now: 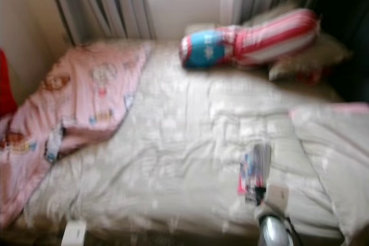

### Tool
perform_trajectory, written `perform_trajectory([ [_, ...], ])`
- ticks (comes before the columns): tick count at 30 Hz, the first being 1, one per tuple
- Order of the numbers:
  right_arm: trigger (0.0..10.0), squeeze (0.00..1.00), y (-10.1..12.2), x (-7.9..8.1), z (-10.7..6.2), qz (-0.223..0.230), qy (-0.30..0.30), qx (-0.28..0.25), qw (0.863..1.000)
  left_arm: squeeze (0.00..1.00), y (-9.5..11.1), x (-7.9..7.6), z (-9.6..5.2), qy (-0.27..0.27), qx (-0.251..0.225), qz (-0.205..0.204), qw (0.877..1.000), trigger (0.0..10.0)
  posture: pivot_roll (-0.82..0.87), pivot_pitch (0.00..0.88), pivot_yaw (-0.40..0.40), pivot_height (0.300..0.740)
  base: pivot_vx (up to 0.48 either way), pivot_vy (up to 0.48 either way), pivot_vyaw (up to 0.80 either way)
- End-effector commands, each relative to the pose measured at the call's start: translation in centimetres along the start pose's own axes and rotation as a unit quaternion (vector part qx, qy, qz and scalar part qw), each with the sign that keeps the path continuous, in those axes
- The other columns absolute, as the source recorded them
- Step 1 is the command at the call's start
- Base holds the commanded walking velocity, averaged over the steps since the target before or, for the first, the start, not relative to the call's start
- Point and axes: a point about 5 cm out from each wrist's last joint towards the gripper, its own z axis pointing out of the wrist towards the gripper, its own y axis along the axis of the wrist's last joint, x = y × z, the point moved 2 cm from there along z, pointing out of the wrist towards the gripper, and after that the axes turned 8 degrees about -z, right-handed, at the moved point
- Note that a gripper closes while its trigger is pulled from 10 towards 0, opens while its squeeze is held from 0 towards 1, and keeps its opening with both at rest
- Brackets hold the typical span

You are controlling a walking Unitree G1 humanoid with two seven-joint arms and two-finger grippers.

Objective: Clean up the room

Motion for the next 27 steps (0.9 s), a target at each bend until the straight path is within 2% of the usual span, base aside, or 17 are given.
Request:
perform_trajectory([
  [1,10.0,0.00,0.94,-0.65,0.21,-0.003,-0.009,-0.024,1.000,0.00,-0.26,-0.49,0.00,-0.008,0.006,0.001,1.000,10.0,-0.15,0.000,0.001,0.740,0.000,-0.368,0.00],
  [3,10.0,0.00,0.91,-0.64,0.19,-0.004,-0.008,-0.024,1.000,0.00,-0.25,-0.60,0.02,-0.009,0.007,0.001,1.000,10.0,-0.15,0.000,0.001,0.740,0.000,-0.368,0.00],
  [11,10.0,0.00,1.11,-0.69,0.32,-0.004,-0.009,-0.025,1.000,0.00,0.28,-0.94,0.24,-0.007,0.005,-0.009,1.000,10.0,-0.15,0.000,-0.004,0.740,0.000,0.000,0.00],
  [27,10.0,0.00,0.96,-0.57,0.27,-0.004,-0.001,-0.022,1.000,0.00,-0.12,-0.51,0.11,0.000,0.010,-0.031,0.999,10.0,-0.15,0.000,-0.015,0.740,0.000,0.000,0.00],
])
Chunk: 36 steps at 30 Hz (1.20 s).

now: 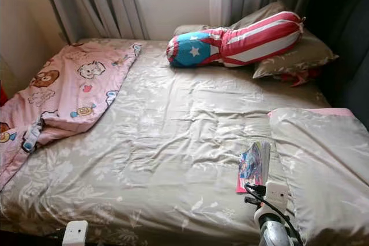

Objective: Clean up the room

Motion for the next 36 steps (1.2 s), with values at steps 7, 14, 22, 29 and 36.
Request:
perform_trajectory([
  [7,10.0,0.00,1.2,0.1,0.4,-0.002,0.002,-0.023,1.000,0.00,-0.1,0.5,0.0,0.006,0.006,-0.010,1.000,10.0,-0.15,0.000,-0.018,0.740,0.147,0.000,0.00],
  [14,10.0,0.00,1.3,0.1,0.5,-0.002,0.003,-0.025,1.000,0.00,0.1,0.3,0.0,0.005,0.002,-0.009,1.000,10.0,-0.16,0.000,-0.019,0.740,0.290,0.000,0.00],
  [22,10.0,0.00,1.4,0.4,0.5,-0.002,0.008,-0.026,1.000,0.00,0.5,-0.3,0.2,-0.001,-0.005,-0.009,1.000,10.0,-0.16,0.000,-0.024,0.740,0.154,0.000,0.00],
  [29,10.0,0.00,1.5,0.8,0.6,-0.005,0.017,-0.027,0.999,0.00,1.0,-0.9,0.3,-0.006,-0.016,-0.012,1.000,10.0,-0.15,0.000,-0.032,0.740,0.000,0.000,0.00],
  [36,10.0,0.00,2.9,2.2,1.1,0.010,0.053,-0.055,0.997,0.00,3.5,-1.1,0.6,-0.009,-0.067,-0.031,0.997,10.0,-0.15,0.000,-0.031,0.740,0.000,0.000,0.00],
])
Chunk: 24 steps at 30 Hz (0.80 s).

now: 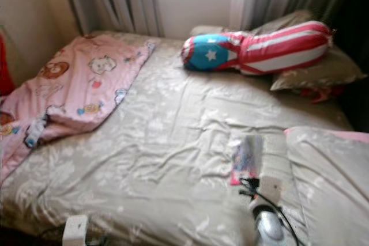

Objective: Clean up the room

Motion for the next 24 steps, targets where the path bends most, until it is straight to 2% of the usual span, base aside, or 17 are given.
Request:
perform_trajectory([
  [1,10.0,0.00,1.6,-0.1,0.4,0.017,0.004,-0.040,0.999,0.00,1.4,-0.1,0.2,-0.002,-0.030,-0.017,0.999,10.0,-0.15,0.000,-0.031,0.740,0.000,0.000,0.00],
  [2,10.0,0.00,2.3,0.5,0.7,0.033,0.027,-0.055,0.998,0.00,3.1,-0.5,0.5,-0.011,-0.065,-0.024,0.998,10.0,-0.15,0.000,-0.031,0.740,0.000,0.000,0.00],
  [3,10.0,0.00,2.3,0.5,0.7,0.033,0.027,-0.055,0.998,0.00,3.1,-0.5,0.5,-0.011,-0.065,-0.024,0.998,10.0,-0.15,0.000,-0.031,0.740,0.000,0.000,0.00],
  [5,10.0,0.00,2.9,1.3,0.9,0.037,0.049,-0.067,0.996,0.00,5.3,-1.1,0.7,-0.022,-0.110,-0.025,0.993,10.0,-0.12,0.000,-0.035,0.740,0.000,0.000,0.00],
  [9,10.0,0.00,3.1,1.8,1.1,0.062,0.055,-0.068,0.994,0.00,9.8,-2.2,0.5,-0.044,-0.204,-0.036,0.977,10.0,-0.12,0.000,-0.034,0.740,0.000,0.000,0.00],
  [11,10.0,0.00,2.7,1.8,1.0,0.053,0.052,-0.060,0.995,0.00,10.4,-2.8,0.4,-0.057,-0.220,-0.028,0.973,10.0,-0.11,0.000,-0.029,0.740,0.000,0.000,0.00],
  [16,10.0,0.00,1.8,1.1,0.8,0.044,0.030,-0.032,0.998,0.00,10.5,-3.1,0.2,-0.063,-0.231,-0.027,0.971,10.0,-0.12,0.000,-0.017,0.740,0.000,0.000,0.00],
  [20,10.0,0.00,1.3,0.4,0.6,0.050,0.009,-0.024,0.998,0.00,10.3,-3.3,0.2,-0.074,-0.229,-0.011,0.970,10.0,-0.12,0.000,-0.007,0.716,0.000,0.000,0.00],
  [24,10.0,0.00,1.1,0.3,0.4,0.044,0.010,-0.023,0.999,0.00,10.4,-3.1,0.1,-0.074,-0.229,-0.011,0.971,10.0,-0.13,0.000,-0.002,0.686,0.000,0.000,0.00],
])
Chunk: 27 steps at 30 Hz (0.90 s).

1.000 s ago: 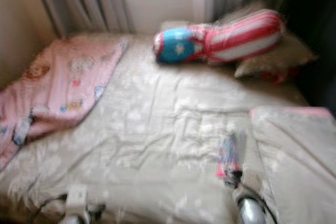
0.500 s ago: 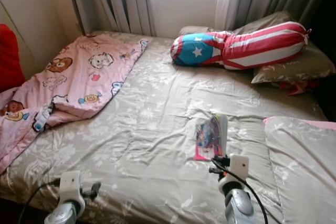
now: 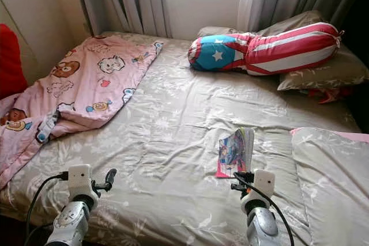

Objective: Clean up the room

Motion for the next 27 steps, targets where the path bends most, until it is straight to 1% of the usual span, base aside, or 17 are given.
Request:
perform_trajectory([
  [1,10.0,0.00,0.49,-0.49,-0.07,-0.004,-0.006,-0.018,1.000,0.00,0.09,0.38,-0.06,0.001,0.000,0.006,1.000,10.0,-0.13,0.000,0.000,0.681,0.000,0.000,0.00],
  [6,10.0,0.00,0.69,-1.04,-0.17,0.004,-0.024,-0.027,0.999,0.00,0.06,0.36,-0.08,-0.004,0.002,0.011,1.000,10.0,-0.13,0.000,0.004,0.681,0.000,0.000,0.00],
  [9,10.0,0.00,0.69,-0.95,-0.06,0.001,-0.024,-0.022,0.999,0.00,0.08,0.60,-0.12,-0.003,0.002,0.013,1.000,10.0,-0.12,0.000,0.004,0.681,0.000,0.000,0.00],
  [11,10.0,0.00,0.44,-0.76,0.13,-0.006,-0.022,-0.004,1.000,0.00,0.12,0.61,-0.14,-0.004,0.001,0.013,1.000,10.0,-0.12,0.000,0.003,0.681,0.000,0.000,0.00],
  [12,10.0,0.00,0.44,-0.76,0.13,-0.006,-0.022,-0.004,1.000,0.00,0.12,0.61,-0.14,-0.004,0.001,0.013,1.000,10.0,-0.12,0.000,0.003,0.681,0.000,0.000,0.00],
  [14,10.0,0.00,0.44,-0.68,0.10,-0.011,-0.022,-0.006,1.000,0.00,0.17,0.53,-0.15,-0.005,-0.002,0.011,1.000,10.0,-0.12,0.000,0.003,0.661,0.000,0.000,0.00],
  [15,10.0,0.00,0.44,-0.68,0.10,-0.011,-0.022,-0.006,1.000,0.00,0.17,0.53,-0.15,-0.005,-0.002,0.011,1.000,10.0,-0.12,0.000,0.003,0.661,0.000,0.000,0.00],
  [16,10.0,0.00,0.39,-0.63,0.09,-0.014,-0.021,-0.004,1.000,0.00,0.16,0.43,-0.15,-0.007,-0.002,0.012,1.000,10.0,-0.12,0.000,0.004,0.652,0.000,0.000,0.00],
  [19,10.0,0.00,0.66,-0.48,0.02,-0.008,-0.020,-0.021,1.000,0.00,0.09,0.23,-0.13,-0.012,0.000,0.012,1.000,10.0,-0.11,0.000,0.005,0.652,0.000,0.000,0.00],
  [27,10.0,0.00,0.44,-0.50,-0.07,-0.008,-0.024,-0.016,1.000,0.00,0.14,0.35,-0.14,-0.013,-0.001,0.006,1.000,10.0,-0.12,0.000,0.012,0.652,0.000,0.000,0.00],
])
